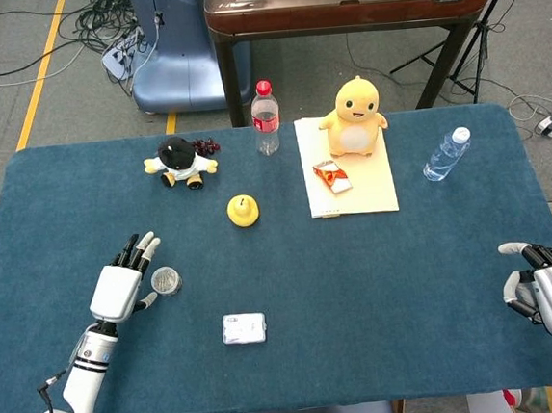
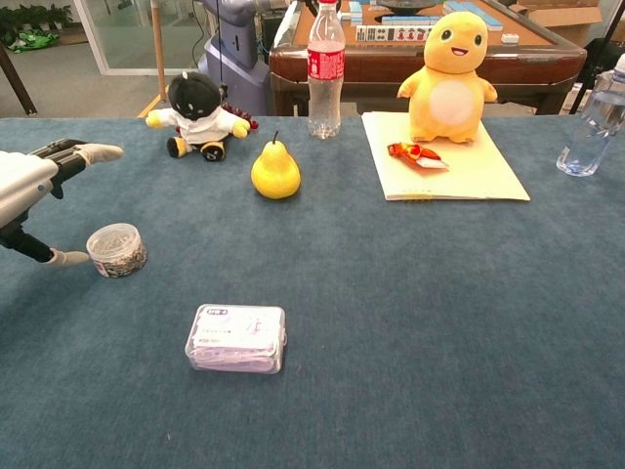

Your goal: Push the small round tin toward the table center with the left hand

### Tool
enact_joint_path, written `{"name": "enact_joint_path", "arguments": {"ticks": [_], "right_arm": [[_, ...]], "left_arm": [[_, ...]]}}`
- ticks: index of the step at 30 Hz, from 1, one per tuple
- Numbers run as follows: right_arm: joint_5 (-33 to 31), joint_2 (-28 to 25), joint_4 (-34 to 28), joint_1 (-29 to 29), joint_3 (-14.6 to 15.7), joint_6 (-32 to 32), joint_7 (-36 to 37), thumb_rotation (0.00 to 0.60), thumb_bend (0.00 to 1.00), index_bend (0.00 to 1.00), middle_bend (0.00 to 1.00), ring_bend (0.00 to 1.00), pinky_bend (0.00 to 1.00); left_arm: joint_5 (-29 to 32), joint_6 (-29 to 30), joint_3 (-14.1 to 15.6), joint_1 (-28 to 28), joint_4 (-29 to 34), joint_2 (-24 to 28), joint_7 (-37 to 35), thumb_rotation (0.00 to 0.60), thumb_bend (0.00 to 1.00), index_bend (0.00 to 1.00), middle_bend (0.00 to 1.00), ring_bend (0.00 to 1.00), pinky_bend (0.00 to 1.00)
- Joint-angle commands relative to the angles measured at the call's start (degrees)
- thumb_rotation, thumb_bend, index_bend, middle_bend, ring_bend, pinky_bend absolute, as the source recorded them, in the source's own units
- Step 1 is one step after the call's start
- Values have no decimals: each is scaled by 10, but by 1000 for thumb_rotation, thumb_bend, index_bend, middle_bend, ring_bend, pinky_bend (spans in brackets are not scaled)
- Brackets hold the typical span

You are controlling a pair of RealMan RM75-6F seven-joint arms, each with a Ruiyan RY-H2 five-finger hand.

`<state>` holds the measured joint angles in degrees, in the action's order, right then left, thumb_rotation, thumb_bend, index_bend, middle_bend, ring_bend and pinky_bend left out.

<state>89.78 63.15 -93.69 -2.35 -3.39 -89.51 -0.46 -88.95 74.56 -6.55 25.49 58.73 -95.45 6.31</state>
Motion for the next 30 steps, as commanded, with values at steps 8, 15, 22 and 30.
{"name": "enact_joint_path", "arguments": {"ticks": [8,15,22,30], "right_arm": [[0,2,2,2,2,0,1,600,325,523,339,296,359],[2,1,2,2,2,0,2,600,325,523,339,297,359],[1,1,2,1,2,2,2,600,325,523,339,296,359],[0,1,1,1,3,5,1,600,325,523,339,296,359]], "left_arm": [[17,-8,-6,12,-7,-6,26,600,0,0,0,0,331],[30,-27,-13,28,-4,-10,46,600,0,0,0,0,326],[43,-41,-22,46,-1,-16,61,600,0,0,0,0,320],[37,-34,-26,63,6,-26,55,600,0,0,0,0,311]]}}
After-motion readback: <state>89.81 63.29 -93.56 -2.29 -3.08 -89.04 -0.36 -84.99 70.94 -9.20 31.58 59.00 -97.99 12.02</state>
